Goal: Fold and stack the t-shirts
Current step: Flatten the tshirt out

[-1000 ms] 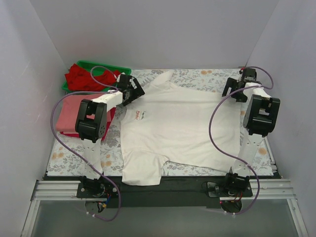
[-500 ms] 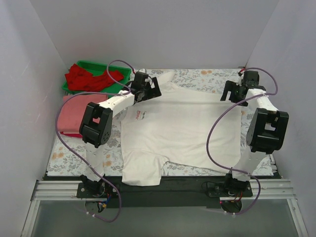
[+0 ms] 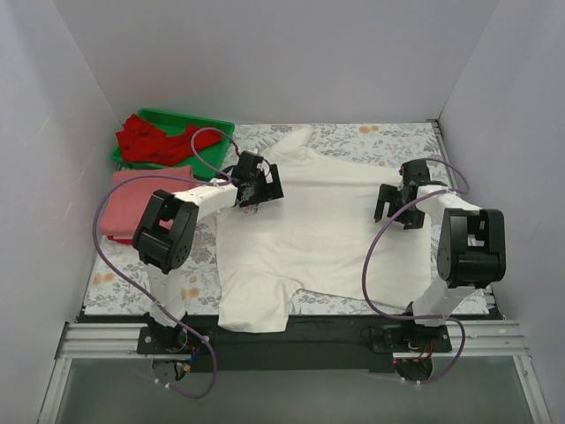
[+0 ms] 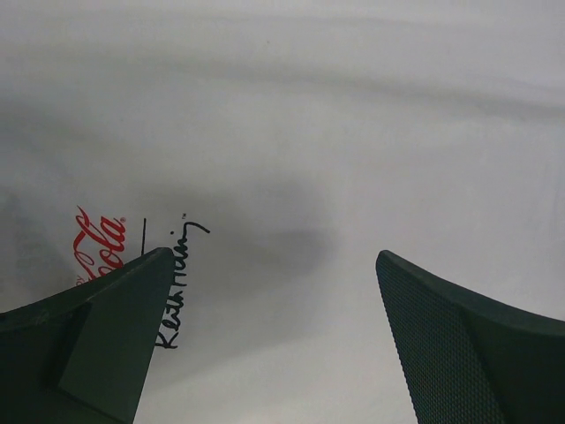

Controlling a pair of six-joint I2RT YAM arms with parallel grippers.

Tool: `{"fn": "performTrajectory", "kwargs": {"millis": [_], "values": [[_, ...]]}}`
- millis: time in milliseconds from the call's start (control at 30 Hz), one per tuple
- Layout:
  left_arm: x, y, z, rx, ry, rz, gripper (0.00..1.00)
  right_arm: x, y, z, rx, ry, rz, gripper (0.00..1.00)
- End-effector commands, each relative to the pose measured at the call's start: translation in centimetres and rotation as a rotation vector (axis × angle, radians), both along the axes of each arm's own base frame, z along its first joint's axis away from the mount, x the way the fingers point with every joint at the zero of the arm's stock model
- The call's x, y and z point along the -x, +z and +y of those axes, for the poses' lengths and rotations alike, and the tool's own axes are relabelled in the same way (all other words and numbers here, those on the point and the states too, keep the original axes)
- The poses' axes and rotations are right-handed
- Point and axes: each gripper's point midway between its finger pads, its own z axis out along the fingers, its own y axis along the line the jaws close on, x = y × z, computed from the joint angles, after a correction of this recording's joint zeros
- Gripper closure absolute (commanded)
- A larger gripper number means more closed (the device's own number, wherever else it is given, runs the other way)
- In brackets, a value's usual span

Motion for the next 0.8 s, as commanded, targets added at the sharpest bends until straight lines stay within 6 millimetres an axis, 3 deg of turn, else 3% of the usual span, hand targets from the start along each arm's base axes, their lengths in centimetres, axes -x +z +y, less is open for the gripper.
{"fn": "performTrajectory", "kwargs": {"millis": [0,33,67,100,133,167,200,233,267,300,333,367,400,433,467,500,533,600,633,667,700,733,767], "values": [[-2.0,1.1,0.0,-0.006,0.02,-0.053,0.02,-2.9,-0.4,-1.2,0.052,-0.036,-0.023,0.02],[-2.3,-0.1,0.2,-0.017,0.021,-0.032,0.02,-3.5,-0.6,-1.4,0.062,-0.043,-0.019,0.02],[-3.5,0.2,-0.1,-0.012,0.023,-0.047,0.02,-4.0,-1.8,-1.8,0.077,-0.047,0.008,0.02],[-4.2,-0.1,-0.2,-0.015,0.024,-0.049,0.02,-6.2,-0.7,-1.9,0.076,-0.045,-0.035,0.02],[-4.8,-0.6,0.3,-0.027,0.031,-0.036,0.02,-7.1,-0.9,-2.0,0.078,-0.04,-0.037,0.02],[-5.3,-2.5,0.2,-0.04,0.028,0.001,0.02,-8.0,-2.0,-2.4,0.078,-0.044,-0.018,0.02],[-7.0,-1.3,-0.7,-0.007,0.015,-0.024,0.02,-10.2,-0.9,-2.5,0.078,-0.044,-0.059,0.02],[-8.1,-1.7,-0.3,-0.01,0.025,-0.022,0.02,-11.1,-0.9,-2.6,0.08,-0.04,-0.059,0.02],[-8.7,-3.7,-0.1,-0.022,0.03,0.004,0.02,-11.7,-2.0,-2.7,0.075,-0.033,-0.04,0.02],[-10.7,-2.1,-1.1,0.019,0.014,-0.032,0.02,-14.0,-0.6,-2.6,0.072,-0.025,-0.09,0.02],[-11.6,-2.5,-0.8,0.024,0.021,-0.026,0.02,-14.9,-0.6,-2.7,0.075,-0.016,-0.101,0.02],[-12.1,-4.7,-0.6,0.01,0.025,0.006,0.02,-15.5,-1.5,-2.9,0.08,-0.013,-0.09,0.02],[-13.2,-4.3,-0.8,0.016,0.02,-0.009,0.02,-16.6,-1.2,-2.9,0.078,-0.009,-0.11,0.02],[-15.2,-2.2,-1.4,0.036,0.011,-0.064,0.02,-18.5,0.2,-3.1,0.079,-0.008,-0.16,0.02],[-16.2,-2.0,-1.5,0.034,0.009,-0.084,0.02,-19.2,-0.1,-3.4,0.07,-0.01,-0.156,0.02],[-16.9,-3.2,-1.5,0.023,0.003,-0.085,0.02,-19.9,0.4,-3.5,0.063,-0.007,-0.17,0.02],[-18.6,-0.7,-2.0,0.045,0.002,-0.143,0.02,-21.6,2.2,-3.6,0.056,-0.006,-0.221,0.02],[-19.6,0.7,-2.5,0.065,-0.012,-0.165,0.02,-22.2,4.1,-3.3,0.045,0.017,-0.244,0.02],[-20.0,3.0,-3.1,0.094,-0.026,-0.202,0.02,-22.5,5.4,-3.2,0.041,0.023,-0.269,0.02],[-19.8,4.4,-3.7,0.125,-0.051,-0.215,0.02,-22.3,7.8,-3.2,0.049,0.023,-0.312,0.02],[-19.4,8.3,-4.3,0.158,-0.07,-0.265,0.02,-21.9,9.0,-3.3,0.056,0.017,-0.328,0.02],[-19.1,10.1,-4.7,0.174,-0.086,-0.297,0.02,-21.2,10.2,-3.5,0.065,0.007,-0.341,0.02],[-18.0,10.3,-4.7,0.162,-0.093,-0.288,0.02,-19.5,12.1,-3.8,0.082,-0.011,-0.361,0.02]]}}
